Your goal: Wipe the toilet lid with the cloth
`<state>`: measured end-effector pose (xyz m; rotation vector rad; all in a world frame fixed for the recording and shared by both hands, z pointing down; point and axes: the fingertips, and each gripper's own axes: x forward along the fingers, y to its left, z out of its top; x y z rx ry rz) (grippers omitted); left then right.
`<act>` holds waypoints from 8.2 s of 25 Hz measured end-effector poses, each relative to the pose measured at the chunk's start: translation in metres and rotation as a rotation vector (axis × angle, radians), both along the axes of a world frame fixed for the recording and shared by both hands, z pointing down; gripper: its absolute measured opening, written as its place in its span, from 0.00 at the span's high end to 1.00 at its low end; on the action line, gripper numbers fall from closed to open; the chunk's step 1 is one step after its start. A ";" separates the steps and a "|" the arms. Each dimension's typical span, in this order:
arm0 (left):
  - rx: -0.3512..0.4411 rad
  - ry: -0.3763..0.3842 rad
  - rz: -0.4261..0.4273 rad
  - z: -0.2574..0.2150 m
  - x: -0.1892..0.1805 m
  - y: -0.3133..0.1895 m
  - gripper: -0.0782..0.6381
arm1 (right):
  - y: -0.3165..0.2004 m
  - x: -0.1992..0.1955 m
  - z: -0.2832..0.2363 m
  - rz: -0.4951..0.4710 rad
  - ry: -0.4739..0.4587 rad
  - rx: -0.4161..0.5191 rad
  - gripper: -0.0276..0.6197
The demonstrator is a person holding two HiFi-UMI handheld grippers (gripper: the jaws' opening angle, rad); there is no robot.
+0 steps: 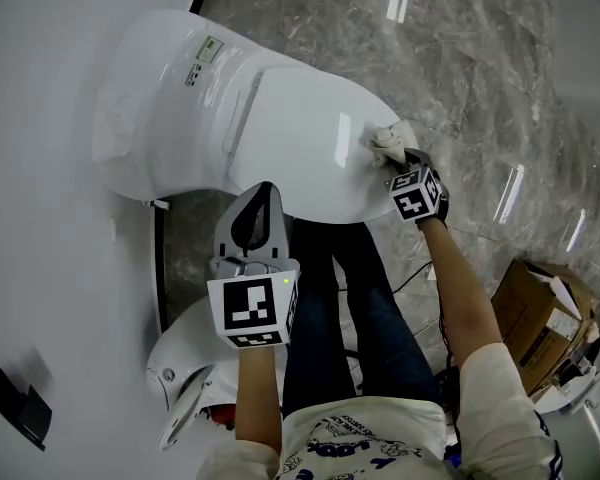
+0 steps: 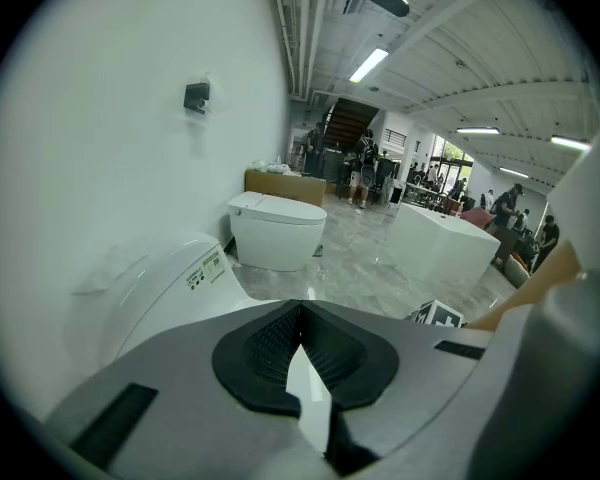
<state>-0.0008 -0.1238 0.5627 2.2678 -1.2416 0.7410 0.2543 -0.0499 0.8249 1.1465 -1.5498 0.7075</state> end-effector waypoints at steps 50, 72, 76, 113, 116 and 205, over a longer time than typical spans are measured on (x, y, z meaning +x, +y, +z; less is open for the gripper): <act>-0.013 0.017 -0.121 0.008 -0.073 0.010 0.89 | 0.043 -0.071 -0.003 0.313 0.018 -0.006 0.81; -0.020 0.016 -0.270 0.018 -0.157 0.001 0.89 | -0.076 -0.229 -0.014 -0.063 -0.046 0.087 0.81; -0.018 0.016 -0.294 0.018 -0.168 -0.001 0.89 | -0.090 -0.246 -0.015 -0.095 -0.059 0.092 0.81; -0.013 -0.021 -0.443 0.022 -0.237 0.020 0.89 | -0.066 -0.369 -0.017 -0.405 -0.184 0.102 0.80; -0.014 -0.025 -0.443 0.022 -0.236 0.022 0.89 | -0.054 -0.368 -0.016 -0.419 -0.196 0.095 0.80; 0.182 0.024 -0.102 -0.156 0.004 -0.025 0.89 | -0.049 -0.034 -0.325 0.273 -0.315 0.582 0.81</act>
